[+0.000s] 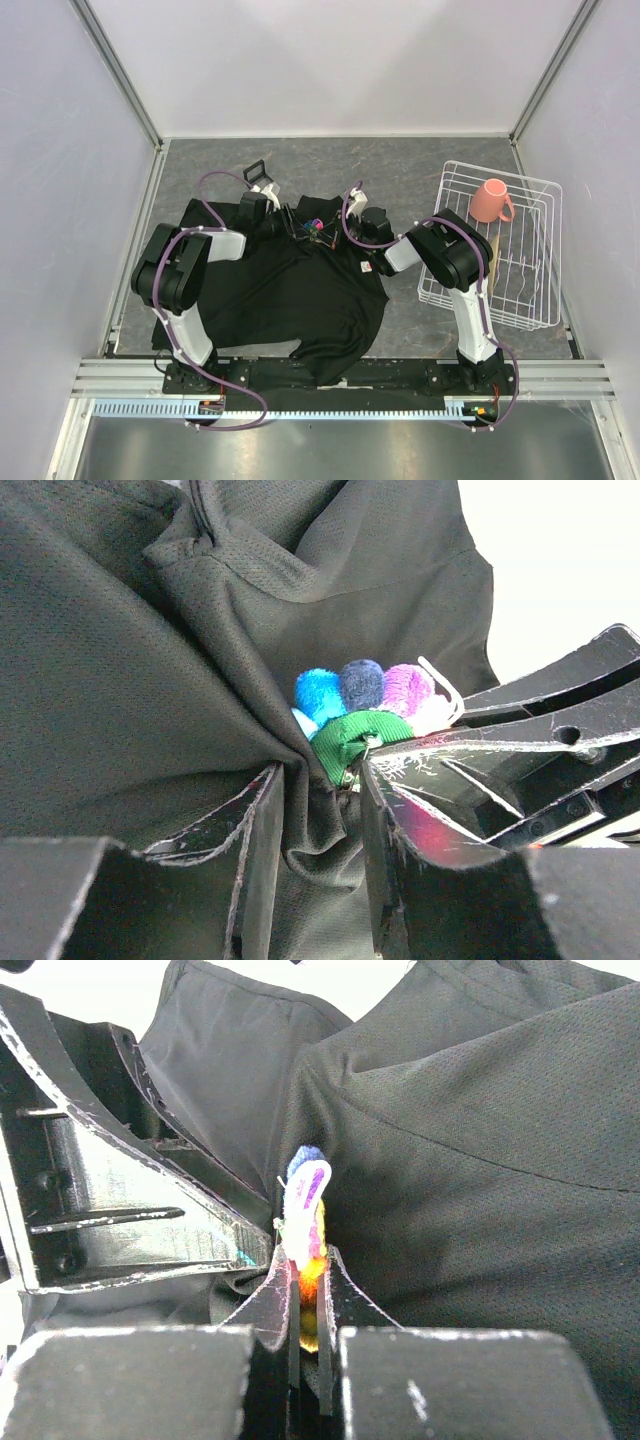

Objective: Remove the brooch from the garment

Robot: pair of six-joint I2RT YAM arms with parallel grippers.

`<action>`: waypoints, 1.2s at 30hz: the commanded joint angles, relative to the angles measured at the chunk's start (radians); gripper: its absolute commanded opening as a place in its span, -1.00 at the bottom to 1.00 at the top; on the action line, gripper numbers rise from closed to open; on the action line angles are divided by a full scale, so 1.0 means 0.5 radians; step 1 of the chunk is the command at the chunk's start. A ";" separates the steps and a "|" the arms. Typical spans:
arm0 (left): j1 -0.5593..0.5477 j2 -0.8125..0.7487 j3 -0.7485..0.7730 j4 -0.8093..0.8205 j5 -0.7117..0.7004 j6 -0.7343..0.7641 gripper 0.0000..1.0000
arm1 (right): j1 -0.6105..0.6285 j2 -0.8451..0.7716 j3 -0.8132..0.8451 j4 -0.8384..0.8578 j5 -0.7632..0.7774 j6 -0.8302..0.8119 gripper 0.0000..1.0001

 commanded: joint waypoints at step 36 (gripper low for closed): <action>-0.003 -0.063 -0.037 0.062 -0.131 -0.070 -0.22 | -0.004 -0.005 -0.024 0.245 -0.091 0.026 -1.00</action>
